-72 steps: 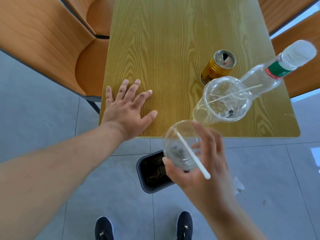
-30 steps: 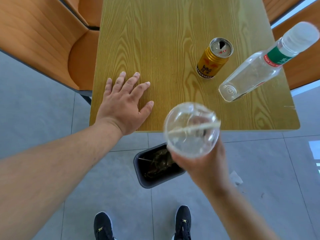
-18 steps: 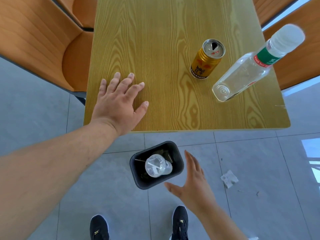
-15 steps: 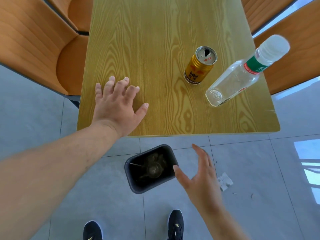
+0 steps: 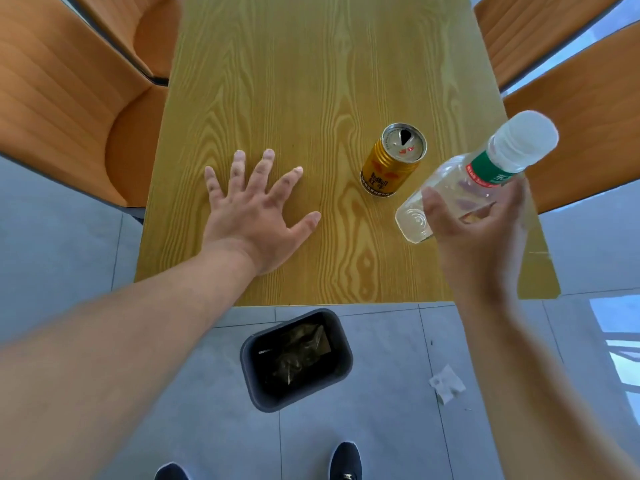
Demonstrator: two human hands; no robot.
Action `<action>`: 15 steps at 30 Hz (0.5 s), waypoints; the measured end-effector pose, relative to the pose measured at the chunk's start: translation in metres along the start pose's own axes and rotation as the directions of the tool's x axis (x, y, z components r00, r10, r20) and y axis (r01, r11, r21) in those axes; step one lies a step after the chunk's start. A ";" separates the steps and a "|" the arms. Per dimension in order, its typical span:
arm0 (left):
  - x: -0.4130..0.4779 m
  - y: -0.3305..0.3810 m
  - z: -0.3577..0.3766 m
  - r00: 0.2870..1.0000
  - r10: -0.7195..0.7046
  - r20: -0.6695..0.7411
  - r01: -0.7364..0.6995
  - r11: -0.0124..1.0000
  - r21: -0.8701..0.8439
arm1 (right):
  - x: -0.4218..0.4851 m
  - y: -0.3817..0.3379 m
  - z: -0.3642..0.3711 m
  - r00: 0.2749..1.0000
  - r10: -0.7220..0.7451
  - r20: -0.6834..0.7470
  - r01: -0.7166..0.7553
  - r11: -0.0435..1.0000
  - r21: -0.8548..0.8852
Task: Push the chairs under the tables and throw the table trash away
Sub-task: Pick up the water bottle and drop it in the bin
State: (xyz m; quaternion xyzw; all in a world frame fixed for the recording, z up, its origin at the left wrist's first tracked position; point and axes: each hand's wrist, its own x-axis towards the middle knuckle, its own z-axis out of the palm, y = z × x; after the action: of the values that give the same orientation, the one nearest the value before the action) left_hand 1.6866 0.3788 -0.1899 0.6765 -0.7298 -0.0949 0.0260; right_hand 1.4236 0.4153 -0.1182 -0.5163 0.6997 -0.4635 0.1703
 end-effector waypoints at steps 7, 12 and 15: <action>0.002 -0.002 0.005 1.000 0.003 -0.019 -0.003 1.000 -0.023 | -0.093 -0.005 -0.008 0.956 -0.085 0.281 0.065 0.995 0.080; 0.001 -0.003 0.007 1.000 0.002 -0.027 -0.003 1.000 -0.021 | -0.174 -0.001 -0.006 0.808 -0.339 0.481 0.291 0.941 0.175; 0.002 -0.003 0.007 1.000 0.003 -0.030 -0.003 1.000 -0.023 | -0.189 0.021 0.005 0.733 -0.323 0.599 0.378 0.925 0.037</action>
State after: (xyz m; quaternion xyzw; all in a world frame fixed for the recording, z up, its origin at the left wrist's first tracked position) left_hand 1.6884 0.3775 -0.1976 0.6764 -0.7292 -0.0931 0.0448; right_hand 1.4920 0.5799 -0.1836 -0.7645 0.5203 -0.2705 0.2678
